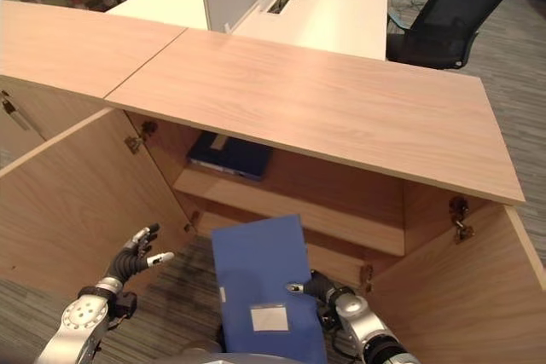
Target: Put the empty folder in the office cabinet
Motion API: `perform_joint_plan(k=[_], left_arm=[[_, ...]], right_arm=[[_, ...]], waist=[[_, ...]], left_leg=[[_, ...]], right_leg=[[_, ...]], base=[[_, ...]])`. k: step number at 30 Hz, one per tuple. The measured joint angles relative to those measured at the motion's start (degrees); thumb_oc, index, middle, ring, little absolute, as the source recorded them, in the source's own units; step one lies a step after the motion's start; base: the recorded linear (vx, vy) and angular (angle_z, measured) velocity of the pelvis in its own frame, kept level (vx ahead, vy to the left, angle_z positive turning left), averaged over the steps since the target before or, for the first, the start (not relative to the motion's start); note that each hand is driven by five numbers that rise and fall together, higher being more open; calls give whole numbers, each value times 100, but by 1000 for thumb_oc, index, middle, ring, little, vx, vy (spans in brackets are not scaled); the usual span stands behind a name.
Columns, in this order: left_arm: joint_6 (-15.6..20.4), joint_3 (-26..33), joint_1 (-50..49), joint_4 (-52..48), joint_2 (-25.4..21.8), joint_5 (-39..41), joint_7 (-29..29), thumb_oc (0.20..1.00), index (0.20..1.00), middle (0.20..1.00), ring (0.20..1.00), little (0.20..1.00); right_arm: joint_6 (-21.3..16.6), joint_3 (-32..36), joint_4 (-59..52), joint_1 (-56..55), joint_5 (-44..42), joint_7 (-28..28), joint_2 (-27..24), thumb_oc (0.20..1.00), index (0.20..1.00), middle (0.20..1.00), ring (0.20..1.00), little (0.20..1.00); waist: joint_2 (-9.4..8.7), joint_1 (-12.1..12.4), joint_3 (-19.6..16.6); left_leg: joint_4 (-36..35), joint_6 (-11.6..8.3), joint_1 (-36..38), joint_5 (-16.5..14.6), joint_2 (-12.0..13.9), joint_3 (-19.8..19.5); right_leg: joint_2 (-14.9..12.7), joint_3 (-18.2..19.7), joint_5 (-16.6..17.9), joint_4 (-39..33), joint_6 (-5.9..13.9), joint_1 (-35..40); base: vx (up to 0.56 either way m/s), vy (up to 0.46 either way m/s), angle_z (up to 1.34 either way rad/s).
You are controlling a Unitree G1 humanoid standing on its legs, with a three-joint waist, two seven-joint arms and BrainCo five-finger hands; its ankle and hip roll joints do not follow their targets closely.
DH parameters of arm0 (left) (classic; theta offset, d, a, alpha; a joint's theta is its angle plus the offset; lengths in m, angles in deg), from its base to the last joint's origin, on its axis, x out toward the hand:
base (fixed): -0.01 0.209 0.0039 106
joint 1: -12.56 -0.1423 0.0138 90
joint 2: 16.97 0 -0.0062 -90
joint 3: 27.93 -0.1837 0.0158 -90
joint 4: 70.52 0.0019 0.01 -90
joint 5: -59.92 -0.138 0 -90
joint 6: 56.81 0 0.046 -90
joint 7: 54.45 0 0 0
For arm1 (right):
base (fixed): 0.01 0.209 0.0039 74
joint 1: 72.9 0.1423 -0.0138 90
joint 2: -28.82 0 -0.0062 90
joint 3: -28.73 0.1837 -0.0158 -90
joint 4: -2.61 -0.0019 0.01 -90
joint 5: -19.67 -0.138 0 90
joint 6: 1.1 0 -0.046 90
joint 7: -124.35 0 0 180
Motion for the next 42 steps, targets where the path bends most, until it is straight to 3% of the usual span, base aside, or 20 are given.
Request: perform_joint_plan(k=[4,5,8,10,12,15,16,20,22,24,26,27,29,31,32,34,36,38,41,42], left_arm=[[-105,-5,17,332,34,68,57,1000,1000,1000,1000,1000],[-154,-9,12,420,60,67,64,1000,1000,1000,1000,1000],[-184,-7,-48,484,155,67,56,1000,1000,1000,1000,1000],[-198,-8,-5,492,235,62,14,1000,1000,1000,1000,1000],[-206,4,-9,430,299,57,-48,1000,1000,1000,1000,1000],[-255,213,-277,346,316,55,-65,1000,1000,1000,1000,1000],[-276,339,-334,353,306,49,-62,1000,1000,1000,1000,1000],[-269,445,-156,343,-32,39,-21,1000,1000,1000,1000,1000],[-269,451,-255,343,-43,36,-15,1000,1000,1000,1000,1000],[-256,435,-164,338,-28,35,-15,1000,1000,1000,1000,1000],[-311,493,-208,342,-25,-27,-58,1000,1000,1000,1000,1000],[-316,552,-375,274,-58,-49,-67,1000,1000,1000,1000,1000],[-318,590,-393,168,-245,-50,-69,1000,1000,1000,1000,1000],[-316,674,-526,-124,-368,-38,6,1000,1000,1000,1000,1000],[-310,681,-547,-208,-396,-31,17,1000,1000,1000,1000,1000],[-300,616,-332,-141,-316,27,78,1000,1000,1000,1000,1000],[-285,604,-32,16,-254,57,83,1000,1000,1000,1000,1000],[-248,669,-29,53,-292,60,128,1000,1000,1000,1000,1000],[-290,573,-160,201,-207,60,97,1000,1000,1000,1000,1000],[-269,627,-209,181,-232,60,97,1000,1000,1000,1000,1000]], right_arm=[[-11,403,-14,11,-163,239,-44,200,200,200,200,200],[-10,458,-63,-2,-217,341,-153,200,200,200,200,200],[10,642,-84,-49,-352,413,-229,200,200,200,200,200],[29,834,-348,-129,-361,441,-283,200,200,200,200,200],[6,1105,-730,-98,-429,469,-306,200,200,200,200,200],[4,1121,-797,66,-561,498,-262,200,200,200,200,200],[-12,1102,-926,14,-569,518,-197,200,200,200,200,200],[-22,1015,-903,-21,-564,563,165,200,200,200,200,200],[-32,1012,-929,19,-566,583,399,200,200,200,200,200],[-29,1022,-926,21,-562,600,379,200,200,200,200,200],[-21,1028,-951,70,-536,583,363,200,200,200,200,200],[-14,1013,-988,39,-552,587,386,200,200,200,200,200],[-12,1004,-1050,250,-559,592,315,200,200,200,200,200],[14,969,-1216,632,-556,593,196,200,200,200,200,200],[1,1000,-1289,812,-564,607,188,200,200,200,200,200],[-49,1241,-1664,969,-629,655,144,200,200,200,200,200],[-110,1445,-1806,728,-918,786,206,200,200,200,200,200],[-106,1426,-1768,536,-1008,870,268,200,200,200,200,200],[-115,1456,-1606,422,-1030,964,246,200,200,200,200,200],[-104,1488,-1536,329,-1047,1029,224,200,200,200,200,200]], waist=[[115,-13,160],[184,-104,229],[276,-125,226],[272,-121,291],[9,52,455],[503,350,236],[575,328,157],[-68,177,-56],[-210,120,-226],[-187,23,-241],[33,53,-182],[208,-48,-139],[296,-41,115],[449,74,199],[481,168,361],[557,185,696],[446,168,837],[103,183,860],[66,170,837],[57,87,818]], left_leg=[[160,-76,-209,-70,228,37],[540,58,-390,-142,394,583],[784,48,-494,-133,389,824],[1056,1,-709,-183,156,754],[527,6,-1156,-303,-955,598],[346,-44,-1247,-345,-720,499],[351,217,-1131,-33,-721,691],[160,476,-733,-133,-1171,1054],[121,916,-394,-332,-1308,1419],[131,989,-335,-376,-1342,1392],[129,1168,-181,-543,-1255,1590],[317,1357,-107,-687,-1264,1732],[705,1509,-214,-841,-1226,2047],[1271,1292,-616,-1223,-930,2312],[1519,1221,-791,-1321,-814,2360],[2112,1079,-1205,-1403,-612,2171],[2274,1069,-1229,-1411,-589,1999],[2325,869,-1273,-1507,-547,1936],[2116,664,-1443,-1387,-213,1855],[2045,518,-1510,-1200,-98,1876]], right_leg=[[200,-122,-42,33,-188,-4],[251,-243,-109,77,-313,-10],[179,-268,-279,231,-293,-101],[-15,-255,-294,252,-329,-87],[-599,154,-285,195,-352,-117],[-409,545,-424,180,-100,-76],[-421,615,-469,203,154,77],[-766,669,-686,300,161,224],[-974,644,-597,451,327,284],[-993,636,-582,467,360,314],[-1191,764,-777,1709,815,-241],[-1607,672,-711,3513,951,-1085],[-2342,191,-427,5057,697,-1938],[-2791,-982,-591,4147,347,-1972],[-2863,-1280,-557,3678,379,-2042],[-2711,-1372,-407,2753,533,-2095],[-2413,-1094,-257,2123,352,-1740],[-2276,-1053,133,1942,471,-1602],[-1900,-1088,245,1883,448,-1809],[-1898,-1065,74,2143,230,-1888]], base=[[5,-109,18],[32,-72,37],[77,-11,15],[150,19,20],[163,28,-15],[207,44,-85],[221,91,-69],[251,163,-19],[183,163,-82],[252,304,-34],[-16,303,-50],[-120,278,-73],[-102,14,-50],[-144,-302,-39],[-139,-451,-54],[-56,-259,-9],[-11,-141,53],[0,-89,29],[-9,-97,6],[-14,-108,5]])
